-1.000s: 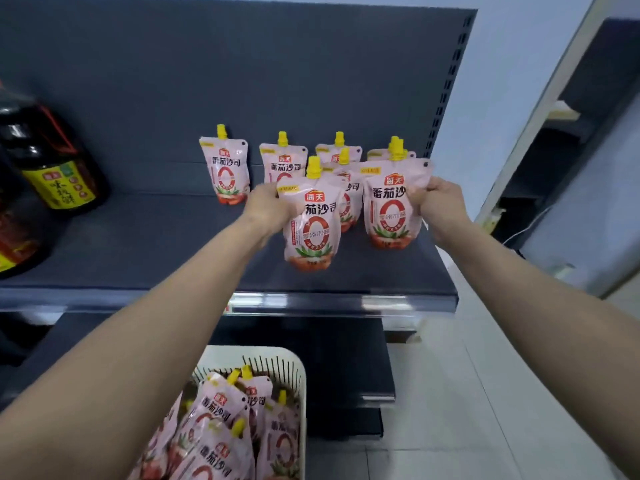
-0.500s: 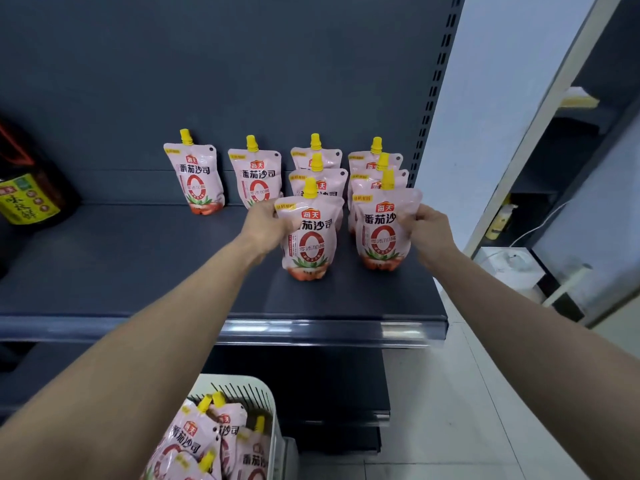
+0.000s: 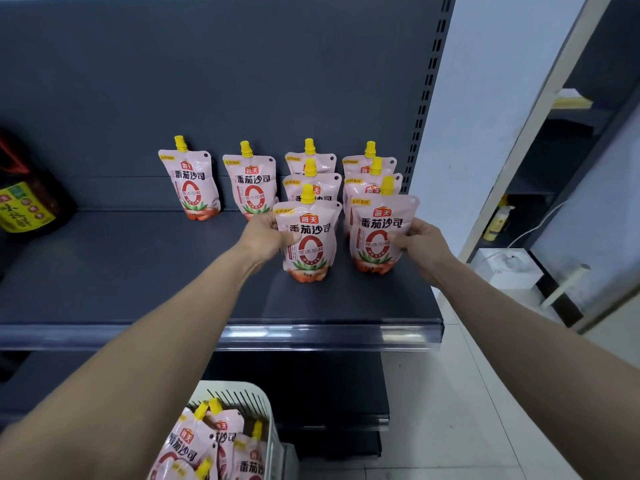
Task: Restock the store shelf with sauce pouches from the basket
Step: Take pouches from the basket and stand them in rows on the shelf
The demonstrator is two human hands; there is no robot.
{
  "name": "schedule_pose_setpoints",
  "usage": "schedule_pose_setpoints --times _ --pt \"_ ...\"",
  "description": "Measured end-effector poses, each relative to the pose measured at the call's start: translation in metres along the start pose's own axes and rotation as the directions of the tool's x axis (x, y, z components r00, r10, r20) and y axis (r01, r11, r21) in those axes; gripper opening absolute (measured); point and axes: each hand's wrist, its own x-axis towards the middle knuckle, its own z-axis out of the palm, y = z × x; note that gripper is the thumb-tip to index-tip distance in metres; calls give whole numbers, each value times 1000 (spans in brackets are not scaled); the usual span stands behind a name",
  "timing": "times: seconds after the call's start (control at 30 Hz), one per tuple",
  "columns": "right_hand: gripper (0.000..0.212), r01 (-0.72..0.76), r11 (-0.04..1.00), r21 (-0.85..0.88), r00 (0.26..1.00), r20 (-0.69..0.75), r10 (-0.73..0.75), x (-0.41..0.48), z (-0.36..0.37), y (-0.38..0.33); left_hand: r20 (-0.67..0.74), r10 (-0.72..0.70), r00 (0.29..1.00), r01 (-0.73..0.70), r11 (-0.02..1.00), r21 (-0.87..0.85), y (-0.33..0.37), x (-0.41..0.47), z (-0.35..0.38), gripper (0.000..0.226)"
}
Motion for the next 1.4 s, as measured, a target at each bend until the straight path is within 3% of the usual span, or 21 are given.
schedule_pose_setpoints --times 0.23,0.5,0.6,0.77,0.93,1.07,1.23,1.4 --pt "39 32 999 -32 999 -5 -33 -6 -4 1 -51 26 998 -26 1000 -10 -2 0 5 36" --pt "38 97 991 -93 983 -149 -110 -17 -12 -1 -35 -9 999 10 1000 22 -6 -2 0 42" --pt "44 131 962 -238 950 -246 -190 -26 -13 -4 -61 -20 998 23 999 49 -9 -4 -6 35" --pt "31 293 887 -358 833 -361 -420 -57 3 -18 -191 78 978 -49 987 152 -12 -20 -26 33" --pt "19 456 801 -388 840 -110 -531 -100 62 -24 -200 181 963 -124 955 269 -17 -57 -57 21" --pt "15 514 782 -353 858 188 -479 -131 131 2 -216 110 970 -52 965 258 -46 -93 -99 18" --pt "14 505 735 -452 806 552 -214 -165 201 58 -209 -155 966 208 941 265 -114 -144 -155 13" --pt "22 430 671 -604 741 661 119 -188 246 118 -165 -370 914 405 838 365 -189 -187 -189 18"
